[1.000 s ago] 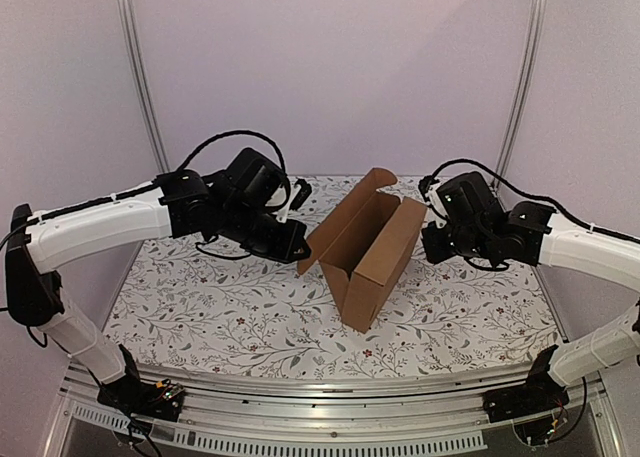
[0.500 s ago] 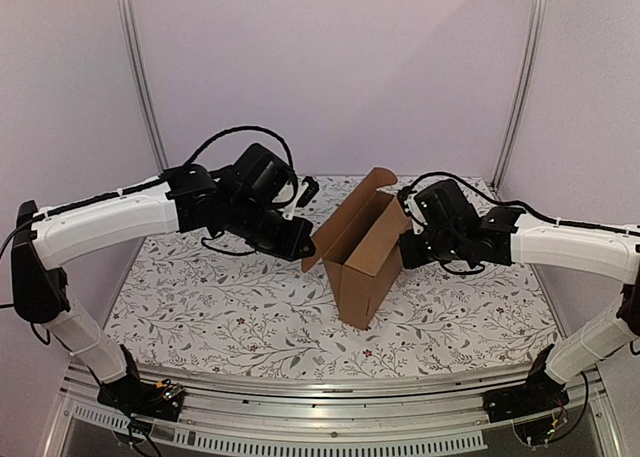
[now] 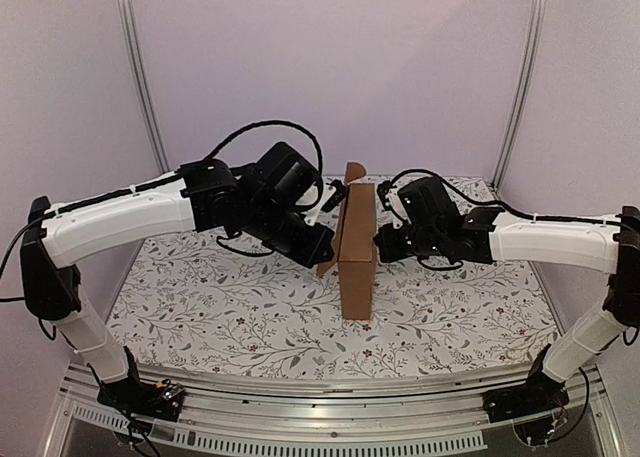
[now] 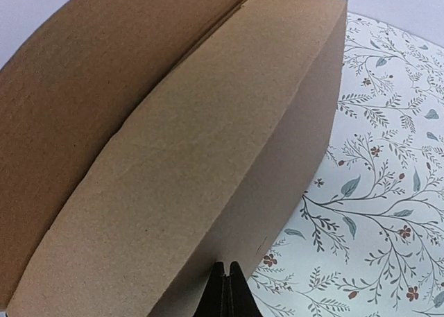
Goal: Fold the paper box
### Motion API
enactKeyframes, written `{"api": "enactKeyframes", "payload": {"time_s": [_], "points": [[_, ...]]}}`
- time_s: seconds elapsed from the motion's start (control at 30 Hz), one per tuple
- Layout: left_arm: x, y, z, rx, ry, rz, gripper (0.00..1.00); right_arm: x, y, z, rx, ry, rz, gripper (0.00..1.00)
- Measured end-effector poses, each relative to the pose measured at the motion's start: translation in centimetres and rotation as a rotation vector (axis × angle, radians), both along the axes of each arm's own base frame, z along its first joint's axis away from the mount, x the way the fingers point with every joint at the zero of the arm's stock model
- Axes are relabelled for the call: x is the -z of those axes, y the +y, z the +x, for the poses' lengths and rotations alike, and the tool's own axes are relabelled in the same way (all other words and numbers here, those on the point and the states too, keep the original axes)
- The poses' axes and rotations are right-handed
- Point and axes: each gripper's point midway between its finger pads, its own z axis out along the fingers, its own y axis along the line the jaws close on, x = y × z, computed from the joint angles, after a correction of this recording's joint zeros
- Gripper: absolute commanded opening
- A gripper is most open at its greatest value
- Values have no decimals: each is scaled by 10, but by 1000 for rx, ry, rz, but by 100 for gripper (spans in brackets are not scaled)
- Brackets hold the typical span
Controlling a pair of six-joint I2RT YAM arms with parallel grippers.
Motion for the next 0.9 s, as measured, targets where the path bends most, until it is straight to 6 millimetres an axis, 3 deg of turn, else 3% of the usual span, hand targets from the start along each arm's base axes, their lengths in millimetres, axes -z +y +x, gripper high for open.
{"api": "enactKeyframes", "payload": {"time_s": [0.17,0.43,0.63,0.9], "points": [[-8,-4,-11,43,-41,29,3,-1,19,-3,-29,-13,94,0],[-3,5,-18,63,-66,112,5,9,39,-10,-37,-8,231,0],[-2,-3,-22,86,-74,121,7,25,41,-23,-24,13,293,1],[-3,-31,-25,131,-86,99,6,57,31,-44,24,44,327,2]]}}
